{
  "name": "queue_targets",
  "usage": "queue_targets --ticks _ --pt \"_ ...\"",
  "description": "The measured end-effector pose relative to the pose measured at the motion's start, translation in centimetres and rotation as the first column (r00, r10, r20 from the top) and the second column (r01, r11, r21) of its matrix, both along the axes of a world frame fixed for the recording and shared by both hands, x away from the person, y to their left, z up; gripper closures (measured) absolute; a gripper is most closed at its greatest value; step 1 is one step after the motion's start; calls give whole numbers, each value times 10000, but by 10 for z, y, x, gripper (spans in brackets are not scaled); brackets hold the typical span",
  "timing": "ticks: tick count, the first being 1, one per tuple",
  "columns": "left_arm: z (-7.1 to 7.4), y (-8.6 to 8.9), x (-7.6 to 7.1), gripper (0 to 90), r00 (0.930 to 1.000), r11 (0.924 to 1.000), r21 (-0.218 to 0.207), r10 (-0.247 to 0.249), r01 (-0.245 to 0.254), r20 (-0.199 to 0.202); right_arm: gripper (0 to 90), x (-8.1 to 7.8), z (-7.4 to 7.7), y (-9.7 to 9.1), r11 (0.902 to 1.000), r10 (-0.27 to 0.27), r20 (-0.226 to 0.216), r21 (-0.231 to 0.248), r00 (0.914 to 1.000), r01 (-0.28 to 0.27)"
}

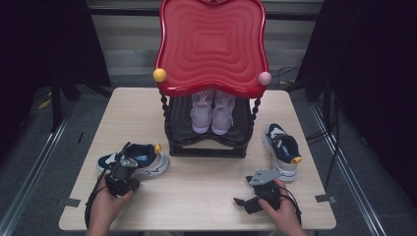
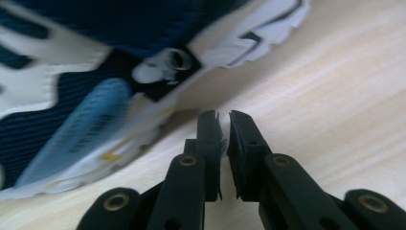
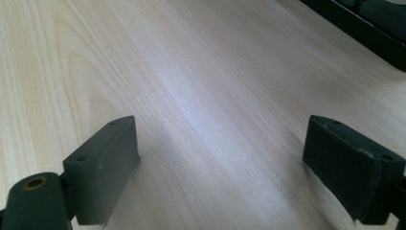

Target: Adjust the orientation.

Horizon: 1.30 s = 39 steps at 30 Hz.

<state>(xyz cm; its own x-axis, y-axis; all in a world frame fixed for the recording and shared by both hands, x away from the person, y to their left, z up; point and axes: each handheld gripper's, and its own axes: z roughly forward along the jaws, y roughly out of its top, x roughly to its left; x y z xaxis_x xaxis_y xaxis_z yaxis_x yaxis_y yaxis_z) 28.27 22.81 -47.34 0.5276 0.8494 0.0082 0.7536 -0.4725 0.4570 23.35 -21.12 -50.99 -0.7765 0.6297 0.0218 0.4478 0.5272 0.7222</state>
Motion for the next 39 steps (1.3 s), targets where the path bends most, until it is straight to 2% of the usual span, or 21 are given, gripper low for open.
queue_targets --ticks 4,5,7,12,14,17,22,27,31,35,39 --pt "-1 3 5 854 9995 9993 -219 292 -289 98 112 0 0 0 10000 16 -15 20 10000 -16" --pt "-2 3 7 856 9994 9994 -68 327 -326 122 112 0 0 0 10000 13 -18 20 10000 -13" --pt "-3 5 9 876 9986 9985 -184 526 -525 103 112 0 0 1 10000 8 -19 18 10000 -8" --pt "-2 11 14 893 9964 9965 17 837 -837 162 111 0 0 1 10000 -18 -24 7 10000 18" --pt "0 16 15 898 9935 9938 -129 1109 -1105 266 111 1 0 1 10000 -10 -20 3 10000 10" --pt "2 19 18 898 9936 9940 -36 1094 -1094 294 109 1 0 1 10000 -2 -16 -5 10000 2" --pt "1 22 26 899 9897 9903 76 1383 -1387 362 108 1 0 1 10000 6 -5 -16 10000 -6" --pt "1 24 39 900 9909 9911 143 1321 -1325 265 108 1 0 1 10000 6 -9 -15 10000 -6" --pt "1 26 48 900 9901 9902 -63 1396 -1395 152 108 1 0 1 10000 -12 -1 -41 10000 12" --pt "5 25 44 899 9916 9908 -436 1284 -1278 130 108 1 0 1 10000 -10 -1 -40 10000 10" --pt "13 20 32 894 9960 9943 -586 894 -889 59 107 1 0 1 10000 1 -3 -22 10000 -2"
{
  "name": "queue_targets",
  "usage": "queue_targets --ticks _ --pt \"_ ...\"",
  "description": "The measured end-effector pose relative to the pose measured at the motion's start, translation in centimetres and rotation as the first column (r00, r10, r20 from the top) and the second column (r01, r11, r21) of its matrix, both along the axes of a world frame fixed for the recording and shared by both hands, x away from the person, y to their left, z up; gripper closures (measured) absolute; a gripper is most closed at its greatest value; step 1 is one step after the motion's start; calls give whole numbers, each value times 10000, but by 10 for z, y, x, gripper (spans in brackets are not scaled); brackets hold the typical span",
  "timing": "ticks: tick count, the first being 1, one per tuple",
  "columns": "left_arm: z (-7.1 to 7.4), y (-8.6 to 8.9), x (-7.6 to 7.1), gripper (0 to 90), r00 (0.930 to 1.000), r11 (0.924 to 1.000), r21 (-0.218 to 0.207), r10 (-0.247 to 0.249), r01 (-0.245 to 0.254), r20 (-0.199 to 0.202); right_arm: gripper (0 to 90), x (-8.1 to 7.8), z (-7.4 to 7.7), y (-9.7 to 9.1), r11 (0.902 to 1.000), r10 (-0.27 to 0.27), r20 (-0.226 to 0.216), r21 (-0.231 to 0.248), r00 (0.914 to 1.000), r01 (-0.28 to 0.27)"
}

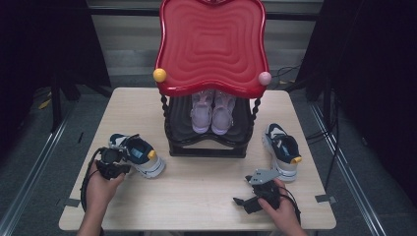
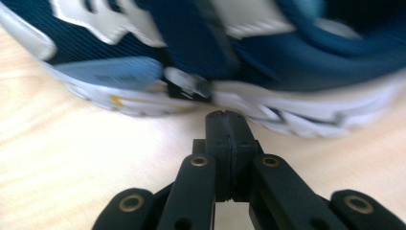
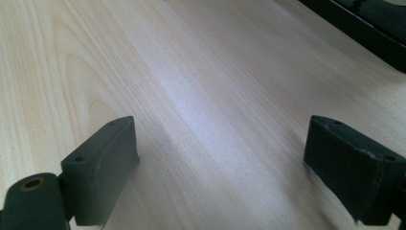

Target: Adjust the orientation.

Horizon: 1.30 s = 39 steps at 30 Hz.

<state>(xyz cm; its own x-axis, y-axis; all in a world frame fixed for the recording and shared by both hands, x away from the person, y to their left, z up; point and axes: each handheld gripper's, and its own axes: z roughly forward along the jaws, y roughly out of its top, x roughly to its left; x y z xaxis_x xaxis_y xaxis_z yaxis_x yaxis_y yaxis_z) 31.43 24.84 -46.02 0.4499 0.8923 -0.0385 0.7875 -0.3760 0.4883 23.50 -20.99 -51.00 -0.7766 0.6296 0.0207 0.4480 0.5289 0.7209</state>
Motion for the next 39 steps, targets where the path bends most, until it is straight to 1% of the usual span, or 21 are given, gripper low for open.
queue_targets --ticks 1,3,4,5,7,10,13,15,16,17,19,22,24,25,26,27,29,31,33,36,39 --pt "1 -2 -4 889 9999 9998 -182 -96 96 -31 108 0 0 0 10000 -3 -1 -2 10000 3" --pt "4 -6 -12 879 9996 9992 -316 -261 263 68 108 0 0 0 10000 -6 1 -15 10000 6" --pt "6 -8 -16 873 9990 9983 -364 -457 457 17 108 0 0 0 10000 -20 -9 -15 10000 20" --pt "9 -10 -19 862 9982 9969 -521 -593 592 -4 108 0 0 0 10000 -12 3 -19 10000 12" --pt "15 -15 -24 829 9950 9939 -477 -997 994 -42 108 0 0 0 10000 3 -5 9 10000 -3" --pt "23 -22 -29 779 9911 9902 -426 -1329 1329 37 107 0 0 0 10000 28 2 24 10000 -28" --pt "31 -26 -31 714 9890 9877 -529 -1460 1471 246 107 0 0 0 10000 14 1 1 10000 -14" --pt "38 -28 -31 671 9895 9889 -442 -1403 1418 352 107 0 0 0 10000 11 4 -8 10000 -11" --pt "40 -29 -31 649 9883 9877 -502 -1457 1480 460 108 0 0 0 10000 13 5 -10 10000 -13" --pt "44 -30 -31 638 9874 9875 -431 -1494 1516 516 108 0 0 0 10000 10 5 -10 10000 -10" --pt "50 -33 -28 601 9861 9869 -377 -1544 1568 611 107 0 0 0 10000 12 10 -10 10000 -12" --pt "59 -38 -21 539 9865 9883 -228 -1488 1507 689 108 0 0 0 10000 16 4 -1 10000 -16" --pt "62 -41 -14 492 9874 9899 -143 -1399 1414 735 108 0 0 0 10000 10 7 -8 10000 -10" --pt "63 -42 -11 466 9865 9895 -54 -1439 1447 780 107 0 0 0 10000 12 9 -10 10000 -12" --pt "64 -43 -8 453 9861 9902 -60 -1386 1398 917 108 0 0 0 10000 20 4 11 10000 -20" --pt "64 -44 -5 441 9870 9911 -93 -1314 1328 931 108 0 0 0 10000 10 4 -8 10000 -10" --pt "64 -46 2 434 9875 9899 -214 -1380 1400 762 108 0 0 0 10000 21 1 11 10000 -21" --pt "61 -48 7 424 9855 9878 71 -1558 1557 675 107 0 0 0 10000 15 7 -2 10000 -15" --pt "58 -50 11 420 9861 9874 45 -1583 1582 498 108 0 0 0 10000 28 -1 26 10000 -28" --pt "53 -51 15 423 9872 9879 101 -1552 1550 375 108 0 0 0 10000 -3 -1 -1 10000 3" --pt "50 -50 17 478 9856 9860 159 -1665 1661 283 108 0 0 0 10000 -8 -1 -14 10000 8"
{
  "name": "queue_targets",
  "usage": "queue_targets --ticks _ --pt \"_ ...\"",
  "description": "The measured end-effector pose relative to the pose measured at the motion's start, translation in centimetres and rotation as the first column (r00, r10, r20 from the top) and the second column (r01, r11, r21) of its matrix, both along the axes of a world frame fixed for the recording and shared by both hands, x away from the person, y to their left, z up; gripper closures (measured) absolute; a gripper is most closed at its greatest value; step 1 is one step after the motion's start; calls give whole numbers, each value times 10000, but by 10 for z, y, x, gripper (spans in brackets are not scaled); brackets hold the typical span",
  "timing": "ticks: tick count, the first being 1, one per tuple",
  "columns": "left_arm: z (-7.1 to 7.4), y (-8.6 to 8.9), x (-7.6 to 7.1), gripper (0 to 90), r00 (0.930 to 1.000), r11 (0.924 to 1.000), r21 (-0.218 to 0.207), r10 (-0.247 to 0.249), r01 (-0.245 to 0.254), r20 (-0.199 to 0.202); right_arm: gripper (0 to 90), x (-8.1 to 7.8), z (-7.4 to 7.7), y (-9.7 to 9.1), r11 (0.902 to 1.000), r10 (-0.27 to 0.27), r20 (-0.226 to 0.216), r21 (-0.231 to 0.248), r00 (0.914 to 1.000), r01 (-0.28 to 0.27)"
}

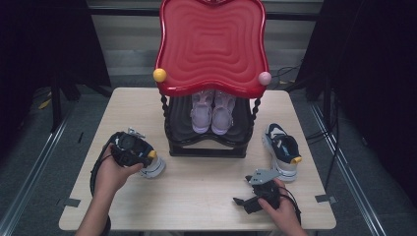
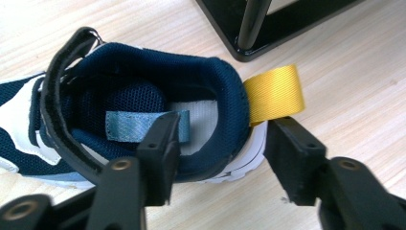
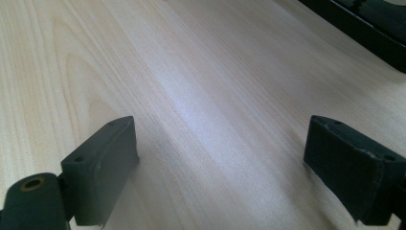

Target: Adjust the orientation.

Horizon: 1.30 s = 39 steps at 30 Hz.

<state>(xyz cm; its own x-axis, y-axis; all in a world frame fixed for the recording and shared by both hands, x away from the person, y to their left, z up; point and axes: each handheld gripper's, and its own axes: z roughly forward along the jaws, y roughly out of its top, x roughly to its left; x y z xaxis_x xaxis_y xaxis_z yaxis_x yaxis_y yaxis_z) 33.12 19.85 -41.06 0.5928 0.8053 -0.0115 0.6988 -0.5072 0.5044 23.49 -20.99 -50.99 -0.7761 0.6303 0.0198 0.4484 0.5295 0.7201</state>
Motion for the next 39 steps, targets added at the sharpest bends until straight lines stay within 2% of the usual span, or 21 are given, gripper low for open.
queue_targets --ticks 3,9,17,19,21,25,27,30,33,36,39 --pt "-1 0 0 547 9999 9999 -84 -150 150 -22 107 0 0 0 10000 0 -3 18 10000 0" --pt "2 0 -1 663 9982 9981 223 -579 576 133 107 0 0 0 10000 0 1 2 10000 0" --pt "5 4 -6 735 9959 9954 306 -901 903 -81 107 0 0 0 10000 -5 2 -6 10000 5" --pt "6 5 -7 728 9967 9969 169 -769 773 -252 107 0 0 0 10000 10 -2 26 10000 -10" --pt "6 6 -7 679 9977 9980 -66 -626 625 -275 107 0 0 0 10000 6 -8 29 10000 -6" --pt "7 1 -5 521 9988 9990 -65 -441 440 -218 107 0 0 0 10000 8 -11 32 10000 -8" --pt "7 -4 -3 465 9984 9987 26 -499 500 -270 107 0 0 0 10000 7 -10 31 10000 -7" --pt "4 -11 1 401 9993 9996 -50 -279 278 -259 107 0 0 0 10000 7 -12 32 10000 -7" --pt "3 -14 6 401 9999 9997 -232 31 -34 -125 107 0 0 0 10000 8 -11 32 10000 -8" --pt "2 -14 8 478 9995 9993 -203 318 -318 3 107 0 0 0 10000 10 -8 31 10000 -10" --pt "4 -11 8 579 9995 9995 -44 322 -321 44 107 0 0 0 10000 8 -10 34 10000 -8"
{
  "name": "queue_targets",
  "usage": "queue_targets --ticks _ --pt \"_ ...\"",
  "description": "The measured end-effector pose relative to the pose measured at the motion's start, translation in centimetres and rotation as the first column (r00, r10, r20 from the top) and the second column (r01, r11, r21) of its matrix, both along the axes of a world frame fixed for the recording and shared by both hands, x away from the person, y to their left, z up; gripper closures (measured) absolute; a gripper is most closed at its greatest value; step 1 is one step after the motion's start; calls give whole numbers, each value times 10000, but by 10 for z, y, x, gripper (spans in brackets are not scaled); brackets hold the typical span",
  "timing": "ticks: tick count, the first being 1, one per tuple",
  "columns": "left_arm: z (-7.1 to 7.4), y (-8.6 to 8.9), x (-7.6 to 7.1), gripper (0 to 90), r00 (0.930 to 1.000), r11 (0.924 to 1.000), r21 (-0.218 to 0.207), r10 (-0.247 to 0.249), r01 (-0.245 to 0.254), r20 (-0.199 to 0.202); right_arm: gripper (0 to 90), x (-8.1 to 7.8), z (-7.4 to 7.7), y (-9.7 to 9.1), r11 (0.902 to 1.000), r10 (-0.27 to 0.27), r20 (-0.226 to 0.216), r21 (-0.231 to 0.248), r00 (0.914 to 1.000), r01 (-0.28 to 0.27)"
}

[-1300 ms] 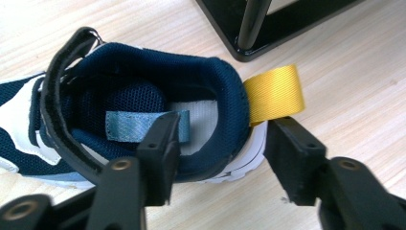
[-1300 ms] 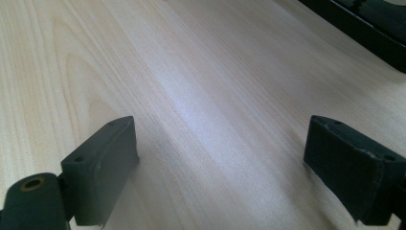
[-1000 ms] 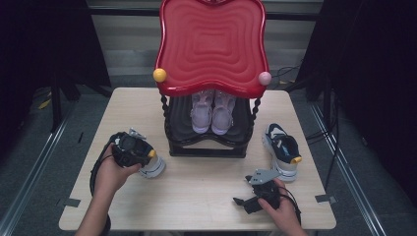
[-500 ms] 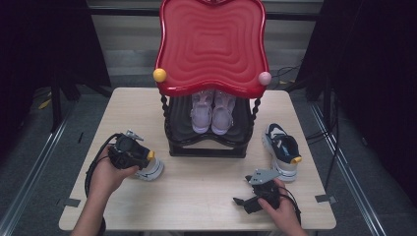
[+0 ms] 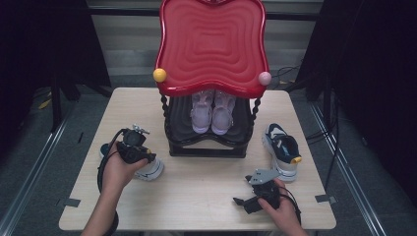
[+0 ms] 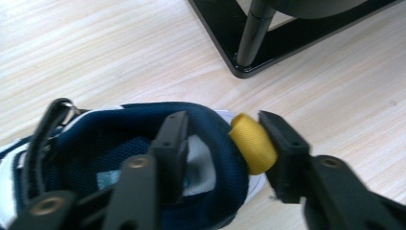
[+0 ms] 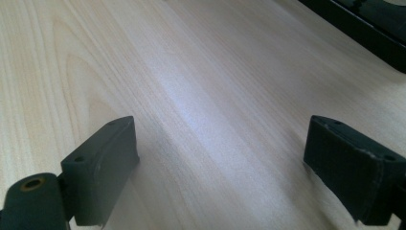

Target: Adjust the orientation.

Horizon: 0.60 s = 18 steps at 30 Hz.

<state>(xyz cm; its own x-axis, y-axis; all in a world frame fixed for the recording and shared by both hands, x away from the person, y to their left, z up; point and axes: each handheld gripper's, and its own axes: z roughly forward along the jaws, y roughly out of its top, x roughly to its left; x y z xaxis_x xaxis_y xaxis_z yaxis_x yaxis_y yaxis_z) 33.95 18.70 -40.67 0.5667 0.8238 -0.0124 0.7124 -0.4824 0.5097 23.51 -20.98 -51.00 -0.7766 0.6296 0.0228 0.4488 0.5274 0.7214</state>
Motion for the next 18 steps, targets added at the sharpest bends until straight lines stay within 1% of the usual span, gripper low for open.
queue_targets --ticks 2,4,6,8,9,11,12,15,17,18 --pt "1 1 0 608 9999 10000 -35 -82 82 -70 107 0 0 0 10000 -1 0 1 10000 1" --pt "1 1 -1 636 9998 9999 19 -161 161 -93 107 0 0 0 10000 0 0 0 10000 0" --pt "2 1 -3 667 9992 9991 149 -398 400 -107 107 0 0 0 10000 0 -1 -1 10000 0" --pt "2 2 -6 699 9975 9976 82 -689 691 -170 107 0 0 0 10000 1 1 -2 10000 -1" --pt "3 3 -8 708 9958 9962 -22 -876 876 -268 107 0 0 0 10000 1 0 -1 10000 -1" --pt "3 5 -11 715 9933 9938 -204 -1100 1093 -350 107 0 0 0 10000 -1 -1 0 10000 1" --pt "3 5 -13 715 9925 9931 -173 -1166 1160 -372 107 0 0 0 10000 0 0 -1 10000 0" --pt "3 4 -14 693 9923 9931 -157 -1167 1161 -420 107 0 0 0 10000 -1 -2 -1 10000 1" --pt "5 2 -13 625 9931 9937 -122 -1119 1115 -357 107 0 0 0 10000 1 -1 -3 10000 -1" --pt "6 1 -13 567 9941 9948 -147 -1017 1012 -373 107 0 0 0 10000 0 -1 0 10000 0"
